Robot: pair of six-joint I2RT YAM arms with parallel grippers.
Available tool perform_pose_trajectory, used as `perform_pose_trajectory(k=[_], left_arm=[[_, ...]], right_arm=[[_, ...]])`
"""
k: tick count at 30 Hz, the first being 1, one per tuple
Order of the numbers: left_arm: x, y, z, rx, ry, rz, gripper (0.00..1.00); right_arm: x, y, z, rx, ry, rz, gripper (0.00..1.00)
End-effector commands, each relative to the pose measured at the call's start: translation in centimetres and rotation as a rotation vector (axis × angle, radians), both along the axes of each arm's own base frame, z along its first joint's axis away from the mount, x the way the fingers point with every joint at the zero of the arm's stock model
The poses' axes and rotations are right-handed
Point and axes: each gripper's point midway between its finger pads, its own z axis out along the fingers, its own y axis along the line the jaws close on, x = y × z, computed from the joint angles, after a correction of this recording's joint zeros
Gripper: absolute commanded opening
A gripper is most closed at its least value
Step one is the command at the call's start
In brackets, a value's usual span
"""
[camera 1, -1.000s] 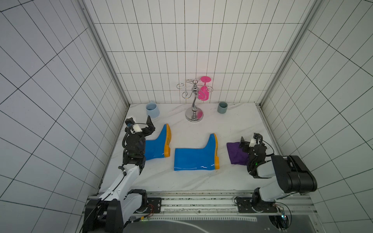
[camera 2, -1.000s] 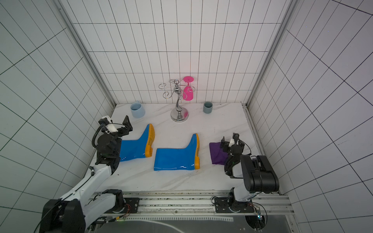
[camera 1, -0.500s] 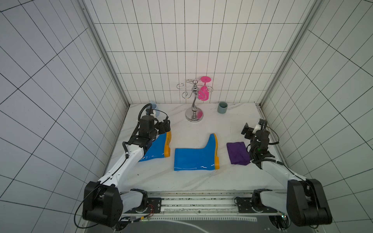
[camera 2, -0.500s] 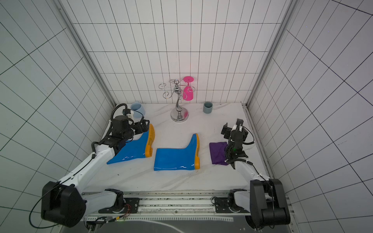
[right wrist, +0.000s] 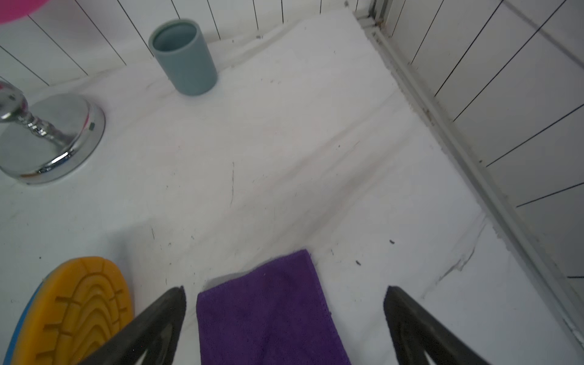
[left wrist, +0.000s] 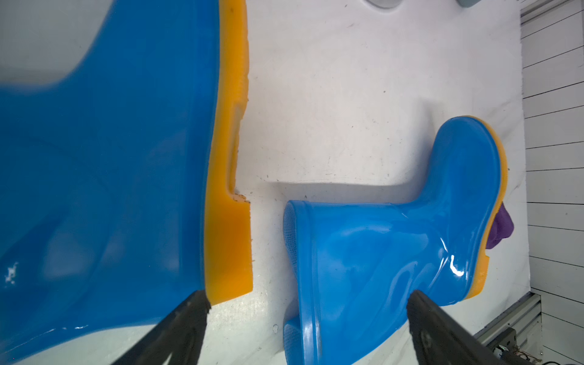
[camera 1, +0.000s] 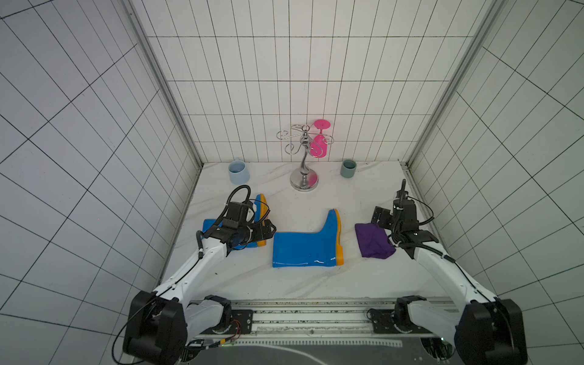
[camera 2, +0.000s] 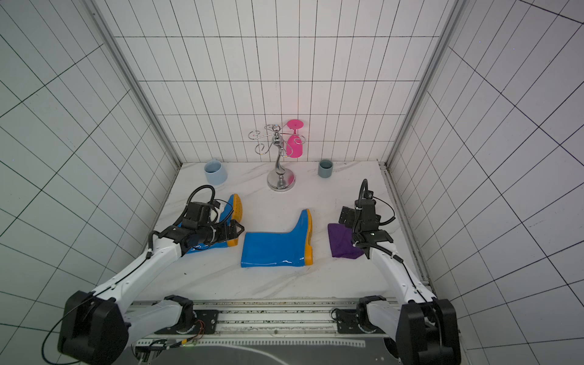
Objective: Wipe the rubber boots with a cloth
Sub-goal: Pick up the cleaning item at the center of the board.
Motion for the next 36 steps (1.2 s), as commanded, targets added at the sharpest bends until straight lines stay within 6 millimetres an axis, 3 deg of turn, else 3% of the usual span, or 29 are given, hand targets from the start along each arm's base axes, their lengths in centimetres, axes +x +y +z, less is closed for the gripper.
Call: perform_pose_trajectory(k=[1, 8, 11, 16, 23, 32, 36], left_arm=[[-0.9, -0.8, 0.6, -0.013, 0.002, -0.038, 0.97], [-3.4, -3.5, -1.2, 0.072, 0.046, -0.115, 0.97], [-4.4, -3.6, -2.6, 0.080, 0.080, -0.105, 0.97], [-4.2, -2.7, -2.1, 0.086, 0.038, -0.046, 0.97], [-3.8, -2.6, -3.8, 0.120, 0.085, -0.051, 0.97], [-3.5, -2.9, -5.8, 0.133, 0.124, -0.059, 0.84], [-3.3, -2.6, -6.8, 0.146, 0.133, -0.039, 0.87]], right_arm=[[-0.3, 1.9, -0.3, 0.084, 0.120, 0.050, 1.00], [-1.6, 1.6, -4.1, 0.060, 0.300, 0.030, 0.92], [-2.3, 1.7, -5.0, 0.071, 0.325, 0.028, 0.90], [-2.7, 2.1, -6.3, 0.085, 0.345, 0.049, 0.89], [-2.8, 3.0, -8.7, 0.095, 0.406, 0.091, 0.83], [-2.4, 2.8, -9.5, 0.066, 0.425, 0.083, 0.62], [-2.2, 2.7, -9.6, 0.062, 0.424, 0.080, 0.56]])
